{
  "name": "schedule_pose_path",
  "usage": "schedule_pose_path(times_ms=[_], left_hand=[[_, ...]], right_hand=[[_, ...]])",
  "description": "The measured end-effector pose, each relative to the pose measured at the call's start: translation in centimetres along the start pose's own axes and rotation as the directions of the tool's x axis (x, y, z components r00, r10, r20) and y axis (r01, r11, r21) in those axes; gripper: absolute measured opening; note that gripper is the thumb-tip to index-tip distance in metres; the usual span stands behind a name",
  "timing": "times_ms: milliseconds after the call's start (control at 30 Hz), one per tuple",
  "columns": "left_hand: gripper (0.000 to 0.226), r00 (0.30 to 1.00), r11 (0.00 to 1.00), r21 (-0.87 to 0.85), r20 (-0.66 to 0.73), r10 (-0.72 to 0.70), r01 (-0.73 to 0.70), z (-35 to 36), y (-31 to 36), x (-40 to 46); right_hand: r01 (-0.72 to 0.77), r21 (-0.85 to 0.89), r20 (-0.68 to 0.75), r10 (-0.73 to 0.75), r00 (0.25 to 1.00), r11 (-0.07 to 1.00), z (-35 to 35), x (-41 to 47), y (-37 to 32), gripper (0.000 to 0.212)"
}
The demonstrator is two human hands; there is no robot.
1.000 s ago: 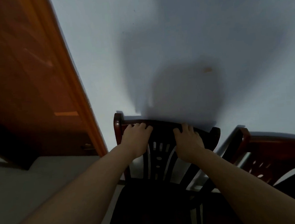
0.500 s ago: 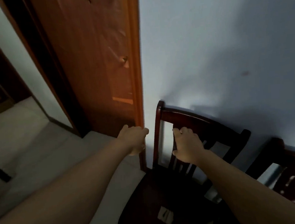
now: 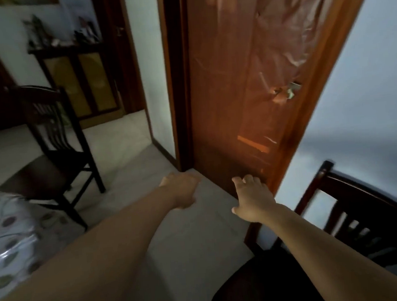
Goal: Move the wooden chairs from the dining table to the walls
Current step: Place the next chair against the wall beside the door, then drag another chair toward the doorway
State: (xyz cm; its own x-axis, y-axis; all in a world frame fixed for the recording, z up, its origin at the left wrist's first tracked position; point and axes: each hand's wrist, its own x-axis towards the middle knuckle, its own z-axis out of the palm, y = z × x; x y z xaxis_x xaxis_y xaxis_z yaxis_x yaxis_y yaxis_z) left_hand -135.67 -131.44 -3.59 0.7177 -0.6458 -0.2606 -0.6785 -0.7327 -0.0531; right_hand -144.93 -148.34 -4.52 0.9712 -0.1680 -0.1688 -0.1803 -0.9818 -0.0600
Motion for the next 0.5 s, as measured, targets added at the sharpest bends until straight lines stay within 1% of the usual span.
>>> schedule_pose_path(times_ms=[100,200,300,400,500], left_hand=[[0.06,0.996,0.995,-0.032,0.0,-0.094,0.094,0.3,-6.1,-0.8],[0.058,0.982,0.982,-0.053,-0.031,-0.185,0.183,0.5,-12.9,-1.9],[0.056,0.96,0.958,-0.076,-0.019,-0.279,0.277,0.7,-18.9,-3.4],[0.057,0.932,0.926,-0.11,-0.007,-0.363,0.36,1.2,-23.9,-4.7],[0.058,0.908,0.899,-0.147,-0.009,-0.419,0.414,1.7,-27.8,-5.3]], right_hand=[[0.078,-0.019,0.011,-0.077,0.997,0.997,-0.7,4.2,-5.5,0.078],[0.161,0.001,0.007,-0.161,0.987,0.987,-1.6,8.1,-10.8,0.079],[0.224,-0.003,0.016,-0.223,0.975,0.975,-2.3,11.2,-15.4,0.082],[0.278,-0.015,0.021,-0.277,0.961,0.961,-2.7,14.1,-19.5,0.081],[0.323,-0.026,0.038,-0.322,0.946,0.946,-3.0,16.9,-23.1,0.077]])
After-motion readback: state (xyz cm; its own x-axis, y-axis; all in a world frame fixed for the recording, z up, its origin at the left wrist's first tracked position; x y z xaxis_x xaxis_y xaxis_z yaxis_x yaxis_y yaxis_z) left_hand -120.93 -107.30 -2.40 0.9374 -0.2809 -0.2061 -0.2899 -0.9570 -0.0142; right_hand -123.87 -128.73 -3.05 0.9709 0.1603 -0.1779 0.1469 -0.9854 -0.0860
